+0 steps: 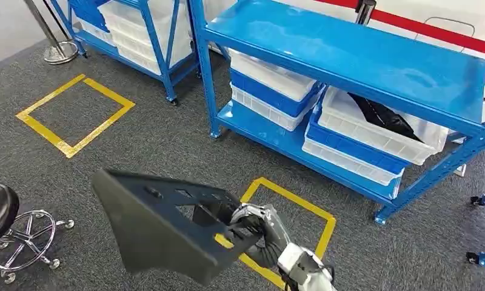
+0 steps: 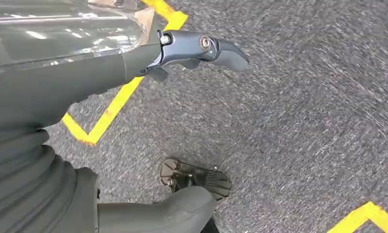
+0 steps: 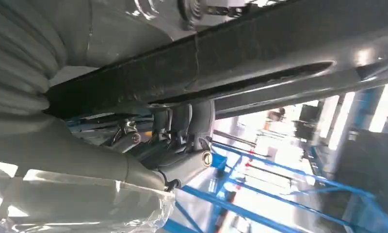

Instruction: Take the parts from the cabinet and place them on the table.

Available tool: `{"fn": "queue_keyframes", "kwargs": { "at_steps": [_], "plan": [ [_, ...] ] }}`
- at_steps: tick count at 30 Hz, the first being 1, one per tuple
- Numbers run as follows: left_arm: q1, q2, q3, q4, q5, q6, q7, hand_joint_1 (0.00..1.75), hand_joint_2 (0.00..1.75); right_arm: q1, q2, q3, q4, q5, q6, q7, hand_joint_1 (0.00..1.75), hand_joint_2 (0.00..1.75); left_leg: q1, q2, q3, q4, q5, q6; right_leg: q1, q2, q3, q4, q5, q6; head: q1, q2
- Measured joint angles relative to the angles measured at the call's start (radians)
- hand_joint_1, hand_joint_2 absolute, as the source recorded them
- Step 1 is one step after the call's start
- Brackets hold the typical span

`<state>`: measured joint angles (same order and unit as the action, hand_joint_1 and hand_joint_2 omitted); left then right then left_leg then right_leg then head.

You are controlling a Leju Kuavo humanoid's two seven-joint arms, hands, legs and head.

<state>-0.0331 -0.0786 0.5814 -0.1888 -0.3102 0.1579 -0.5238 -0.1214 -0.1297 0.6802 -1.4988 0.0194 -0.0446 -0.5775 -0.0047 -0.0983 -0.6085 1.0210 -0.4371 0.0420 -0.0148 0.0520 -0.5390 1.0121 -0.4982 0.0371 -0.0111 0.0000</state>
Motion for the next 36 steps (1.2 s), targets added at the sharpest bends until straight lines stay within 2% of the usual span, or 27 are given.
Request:
{"fn": "queue_keyframes", "kwargs": {
  "at_steps": [2,3,4,5,7,8,9,10,11,12,13,14,15,18,19,20,21,23,24,25,27,28,29,32,33,35,36],
  "plan": [
    [0.003,0.0,0.0,0.0,-0.004,-0.001,0.0,0.0,1.75,-0.031,0.021,0.002,0.041,-0.002,-0.006,0.03,1.75,1.75,0.007,-0.016,-0.008,-0.003,0.008,-0.013,0.004,-0.015,-0.001,-0.001,0.006,-0.014,0.002,0.0],
    [0.003,0.002,0.0,0.0,-0.005,-0.002,-0.001,0.0,1.75,-0.047,0.031,0.002,0.057,-0.002,-0.007,0.042,1.75,1.75,0.01,-0.004,-0.013,0.007,0.001,-0.016,-0.012,-0.025,0.001,-0.011,0.014,-0.026,0.001,0.0],
    [0.003,0.0,0.0,0.0,-0.006,-0.003,-0.002,0.0,1.75,-0.064,0.039,0.002,0.071,-0.002,-0.008,0.051,1.75,1.75,0.006,0.043,-0.024,0.029,-0.017,-0.022,-0.01,-0.034,0.003,-0.012,0.015,-0.031,0.001,0.0],
    [0.001,-0.001,0.0,0.0,-0.007,-0.007,-0.003,0.0,1.75,-0.081,0.051,0.002,0.092,-0.002,-0.008,0.059,1.75,1.75,0.009,0.069,-0.049,0.082,-0.052,-0.029,-0.009,-0.044,0.003,-0.013,0.016,-0.039,-0.008,0.0],
    [-0.003,-0.001,0.0,0.0,-0.011,-0.01,-0.003,0.0,1.75,-0.111,0.069,0.003,0.143,-0.006,-0.008,0.083,1.75,1.75,0.018,0.084,-0.121,0.231,-0.12,-0.041,-0.005,-0.067,0.002,-0.012,0.015,-0.04,-0.007,0.0],
    [-0.003,-0.002,0.0,0.0,-0.015,-0.011,-0.003,0.0,1.75,-0.121,0.076,0.003,0.167,-0.009,-0.008,0.092,1.75,1.75,0.023,0.087,-0.156,0.298,-0.137,-0.047,-0.005,-0.082,0.001,-0.012,0.015,-0.04,-0.008,0.0],
    [-0.001,-0.002,0.0,0.0,-0.016,-0.012,-0.003,0.0,1.75,-0.129,0.082,0.003,0.182,-0.011,-0.008,0.096,1.75,1.75,0.028,0.091,-0.162,0.305,-0.127,-0.051,-0.005,-0.094,0.001,-0.012,0.014,-0.04,-0.007,0.0],
    [0.0,-0.002,0.0,0.0,-0.018,-0.014,-0.003,0.0,1.75,-0.137,0.087,0.003,0.193,-0.013,-0.008,0.098,1.75,1.75,0.035,0.096,-0.143,0.266,-0.098,-0.055,-0.006,-0.104,0.001,-0.012,0.013,-0.04,-0.008,0.0],
    [-0.001,-0.002,0.0,0.0,-0.02,-0.017,-0.003,0.0,1.75,-0.146,0.095,0.003,0.209,-0.013,-0.008,0.102,1.75,1.75,0.04,0.107,-0.096,0.175,-0.05,-0.059,-0.007,-0.114,0.003,-0.012,0.011,-0.036,-0.008,0.0],
    [-0.002,-0.002,0.0,0.0,-0.024,-0.018,-0.003,0.0,1.75,-0.152,0.099,0.003,0.217,-0.014,-0.008,0.104,1.75,1.75,0.045,0.127,-0.046,0.084,-0.013,-0.062,-0.009,-0.123,0.005,-0.011,0.008,-0.031,-0.008,0.0],
    [-0.003,-0.003,0.0,0.0,-0.026,-0.019,-0.003,0.0,1.75,-0.157,0.102,0.002,0.224,-0.016,-0.008,0.106,1.75,1.75,0.046,0.17,-0.01,0.016,-0.006,-0.067,-0.003,-0.131,0.009,-0.01,0.004,-0.025,-0.009,0.0],
    [-0.006,-0.005,0.0,0.0,-0.027,-0.021,-0.003,0.0,1.75,-0.161,0.103,-0.001,0.23,-0.018,-0.008,0.108,1.75,1.75,0.035,0.159,-0.008,0.01,-0.007,-0.057,0.006,-0.138,0.006,-0.009,0.0,-0.017,-0.007,0.0],
    [-0.006,-0.006,0.0,0.0,-0.027,-0.021,-0.002,0.0,1.75,-0.166,0.103,-0.001,0.235,-0.019,-0.008,0.109,1.75,1.75,0.031,0.146,-0.013,0.012,-0.007,-0.048,0.005,-0.144,0.008,-0.011,0.0,-0.011,0.002,0.0],
    [-0.004,-0.005,0.0,0.0,-0.027,-0.021,-0.001,0.0,1.75,-0.168,0.109,-0.001,0.248,-0.019,-0.008,0.109,1.75,1.75,0.015,0.116,-0.013,0.002,-0.001,-0.022,0.007,-0.168,0.019,-0.015,-0.005,0.012,0.001,0.0],
    [-0.002,-0.007,-0.001,0.0,-0.027,-0.021,0.0,0.0,1.75,-0.169,0.109,-0.002,0.251,-0.019,-0.008,0.11,1.75,1.75,0.019,0.11,-0.008,-0.002,0.002,-0.015,-0.002,-0.128,0.003,0.008,-0.021,0.012,0.002,0.0],
    [-0.004,-0.007,0.0,0.0,-0.029,-0.021,0.002,0.0,1.75,-0.169,0.111,-0.002,0.252,-0.021,-0.008,0.109,1.75,1.75,0.018,0.102,-0.008,-0.003,0.004,-0.005,-0.001,-0.095,-0.018,0.057,-0.049,0.003,-0.001,0.0],
    [-0.005,-0.006,0.0,0.0,-0.034,-0.021,0.005,0.0,1.75,-0.168,0.111,-0.006,0.253,-0.025,-0.008,0.109,1.75,1.75,0.017,0.091,-0.01,-0.002,0.005,0.003,-0.001,-0.072,-0.063,0.153,-0.09,-0.009,0.005,0.0],
    [-0.006,-0.005,0.0,0.0,-0.039,-0.021,0.005,0.0,1.75,-0.164,0.107,-0.018,0.254,-0.039,-0.008,0.109,1.75,1.75,0.012,0.064,-0.011,-0.002,0.005,0.007,0.002,-0.058,-0.146,0.307,-0.139,-0.014,0.008,0.0],
    [-0.005,-0.005,0.0,0.0,-0.042,-0.022,0.005,0.0,1.75,-0.164,0.105,-0.027,0.252,-0.043,-0.008,0.109,1.75,1.75,0.009,0.05,-0.011,-0.002,0.006,0.008,0.005,-0.054,-0.162,0.327,-0.135,-0.009,0.007,0.0],
    [-0.004,-0.005,0.0,0.0,-0.043,-0.023,0.004,0.0,1.75,-0.164,0.105,-0.034,0.247,-0.047,-0.008,0.11,1.75,1.75,0.007,0.036,-0.01,-0.002,0.006,0.008,0.006,-0.053,-0.153,0.298,-0.113,-0.004,0.007,0.0],
    [-0.003,-0.005,-0.001,0.0,-0.047,-0.025,0.002,0.0,1.75,-0.171,0.104,-0.047,0.23,-0.053,-0.008,0.115,1.75,1.75,0.004,0.01,-0.007,-0.001,0.006,0.008,0.009,-0.033,-0.084,0.141,-0.036,0.006,0.006,0.0],
    [-0.003,-0.006,-0.001,0.0,-0.048,-0.027,0.0,0.0,1.75,-0.176,0.104,-0.054,0.219,-0.055,-0.008,0.117,1.75,1.75,0.005,0.0,-0.008,-0.001,0.006,0.007,0.009,0.01,-0.047,0.054,-0.001,0.005,0.007,0.0],
    [-0.006,-0.006,-0.001,0.0,-0.049,-0.028,-0.002,0.0,1.75,-0.182,0.103,-0.061,0.211,-0.057,-0.008,0.119,1.75,1.75,-0.005,-0.011,-0.012,0.006,0.005,0.004,0.01,0.036,-0.033,0.003,0.011,-0.001,0.008,0.0],
    [0.0,-0.006,-0.001,0.0,-0.051,-0.029,-0.003,0.0,1.75,-0.198,0.103,-0.077,0.194,-0.06,-0.008,0.128,1.75,1.75,0.004,-0.041,-0.018,0.003,0.009,-0.009,0.009,0.005,-0.025,0.005,0.016,-0.018,0.005,0.0],
    [0.002,-0.005,-0.001,0.0,-0.052,-0.028,-0.003,0.0,1.75,-0.201,0.104,-0.077,0.189,-0.061,-0.008,0.128,1.75,1.75,0.004,-0.053,-0.024,0.004,0.009,-0.015,0.002,-0.006,-0.022,-0.001,0.021,-0.026,0.005,0.0],
    [0.002,-0.003,-0.001,0.001,-0.056,-0.03,-0.003,0.0,1.75,-0.209,0.105,-0.08,0.18,-0.061,-0.008,0.13,1.75,1.75,0.002,0.035,-0.043,0.053,-0.029,-0.024,-0.003,-0.026,-0.016,-0.01,0.025,-0.038,-0.003,0.0],
    [-0.001,-0.003,-0.002,0.001,-0.058,-0.032,-0.003,0.0,1.75,-0.211,0.105,-0.084,0.175,-0.063,-0.008,0.132,1.75,1.75,0.006,0.07,-0.079,0.128,-0.073,-0.033,0.001,-0.041,-0.014,-0.01,0.024,-0.047,-0.005,0.0]
  ]
}}
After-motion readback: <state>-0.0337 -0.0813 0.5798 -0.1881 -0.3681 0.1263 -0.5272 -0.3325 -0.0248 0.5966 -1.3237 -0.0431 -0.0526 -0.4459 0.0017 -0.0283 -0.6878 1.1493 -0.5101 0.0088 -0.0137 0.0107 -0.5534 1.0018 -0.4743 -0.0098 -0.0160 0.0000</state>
